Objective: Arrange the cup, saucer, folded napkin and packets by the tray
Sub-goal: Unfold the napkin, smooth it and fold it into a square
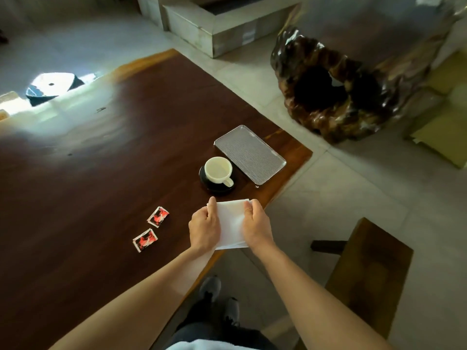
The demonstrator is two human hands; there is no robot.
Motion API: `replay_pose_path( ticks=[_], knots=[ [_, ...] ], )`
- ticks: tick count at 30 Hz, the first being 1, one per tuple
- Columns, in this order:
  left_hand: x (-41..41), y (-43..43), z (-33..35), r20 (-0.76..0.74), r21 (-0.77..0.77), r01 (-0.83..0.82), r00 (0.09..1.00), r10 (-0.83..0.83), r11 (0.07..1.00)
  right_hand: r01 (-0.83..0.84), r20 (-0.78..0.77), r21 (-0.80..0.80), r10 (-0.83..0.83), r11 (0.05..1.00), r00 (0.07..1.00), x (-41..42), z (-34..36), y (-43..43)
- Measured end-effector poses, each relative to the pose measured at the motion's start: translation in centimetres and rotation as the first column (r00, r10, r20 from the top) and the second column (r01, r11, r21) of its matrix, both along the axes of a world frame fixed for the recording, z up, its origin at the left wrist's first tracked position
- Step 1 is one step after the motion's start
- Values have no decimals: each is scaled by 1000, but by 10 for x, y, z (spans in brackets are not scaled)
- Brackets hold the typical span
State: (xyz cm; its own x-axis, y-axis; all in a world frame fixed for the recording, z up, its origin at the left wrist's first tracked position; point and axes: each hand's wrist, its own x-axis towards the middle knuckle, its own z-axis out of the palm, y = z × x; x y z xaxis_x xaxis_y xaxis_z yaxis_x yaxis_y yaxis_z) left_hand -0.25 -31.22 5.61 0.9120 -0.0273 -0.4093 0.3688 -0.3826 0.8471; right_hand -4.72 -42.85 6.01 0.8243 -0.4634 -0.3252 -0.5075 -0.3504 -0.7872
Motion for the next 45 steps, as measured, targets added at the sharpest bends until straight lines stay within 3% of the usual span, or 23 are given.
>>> replay_pose_path(
  ticks=[12, 22, 27, 30, 33, 35, 38, 42, 45],
  knots=[
    [65, -82, -9, 137, 110, 100, 984, -115, 989, 60, -20, 30, -59, 998, 998, 61, -11, -89],
    [177, -132, -41, -32, 71, -40, 999, 43, 997, -92, -42, 29, 93, 995, 995, 191, -35, -160],
    [209, -149, -46, -61, 12, -13, 998, 13, 1000, -183, -122, 125, 198, 975, 972, 239, -44, -190],
    [221, -153, -53, -166, -32, -25, 986, 20, 999, -285, -206, 250, 339, 925, 918, 264, -50, -211],
    [234, -165, -49, -312, -150, -147, 945, 95, 978, -277, -245, 487, 434, 828, 867, 289, -51, -234],
    [242, -177, -48, -414, -181, -233, 900, 141, 956, -284, -254, 563, 490, 776, 834, 307, -53, -247],
    [252, -196, -51, -543, -200, -373, 812, 214, 906, -324, -259, 636, 590, 700, 765, 335, -59, -265],
    [259, -216, -57, -650, -320, -534, 724, 229, 782, -394, -301, 692, 737, 605, 605, 368, -71, -283],
    [261, -225, -68, -679, -372, -588, 700, 222, 718, -405, -355, 695, 773, 594, 525, 384, -80, -292]
  ],
)
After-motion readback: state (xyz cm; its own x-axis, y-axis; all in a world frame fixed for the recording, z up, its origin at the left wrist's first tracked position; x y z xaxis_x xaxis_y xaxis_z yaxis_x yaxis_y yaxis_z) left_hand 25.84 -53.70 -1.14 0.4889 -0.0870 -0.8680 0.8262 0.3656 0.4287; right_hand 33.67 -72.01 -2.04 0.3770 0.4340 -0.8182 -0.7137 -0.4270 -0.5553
